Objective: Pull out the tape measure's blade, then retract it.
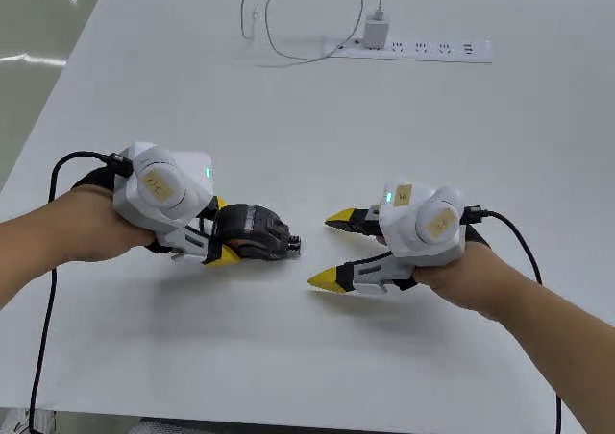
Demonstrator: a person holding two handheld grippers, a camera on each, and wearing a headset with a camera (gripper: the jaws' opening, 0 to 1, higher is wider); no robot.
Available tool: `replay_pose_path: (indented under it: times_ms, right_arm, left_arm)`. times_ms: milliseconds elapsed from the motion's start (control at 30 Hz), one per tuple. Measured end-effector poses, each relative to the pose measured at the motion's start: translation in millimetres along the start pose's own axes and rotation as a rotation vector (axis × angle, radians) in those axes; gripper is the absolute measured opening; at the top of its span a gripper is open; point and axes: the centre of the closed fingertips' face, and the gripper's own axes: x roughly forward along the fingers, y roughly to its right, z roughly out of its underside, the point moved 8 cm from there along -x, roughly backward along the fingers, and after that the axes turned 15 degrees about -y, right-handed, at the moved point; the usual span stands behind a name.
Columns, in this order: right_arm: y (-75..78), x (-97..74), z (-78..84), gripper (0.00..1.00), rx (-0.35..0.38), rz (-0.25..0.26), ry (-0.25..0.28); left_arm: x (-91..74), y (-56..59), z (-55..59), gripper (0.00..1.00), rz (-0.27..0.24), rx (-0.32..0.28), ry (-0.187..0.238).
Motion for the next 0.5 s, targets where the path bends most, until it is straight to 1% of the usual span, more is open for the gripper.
replay_pose_path:
  times_ms: [100,200,367,500]
  right_arm:
    - [1.0,3.2,-0.8,0.47,-0.009,0.0,-0.001]
    - [1.5,5.3,-2.0,0.42,-0.023,0.002,0.0]
    - [3.1,8.8,-4.6,0.38,-0.03,0.005,0.008]
    - [3.6,12.9,-6.3,0.36,-0.038,0.005,0.001]
  left_arm:
    - [0.2,-0.2,-0.1,0.28,0.001,0.001,-0.002]
    - [0.3,-0.3,0.0,0.28,0.005,-0.003,0.0]
    - [0.4,-0.4,-0.2,0.28,0.01,-0.004,0.0]
    - [0.5,-0.4,-0.2,0.28,0.01,-0.006,-0.001]
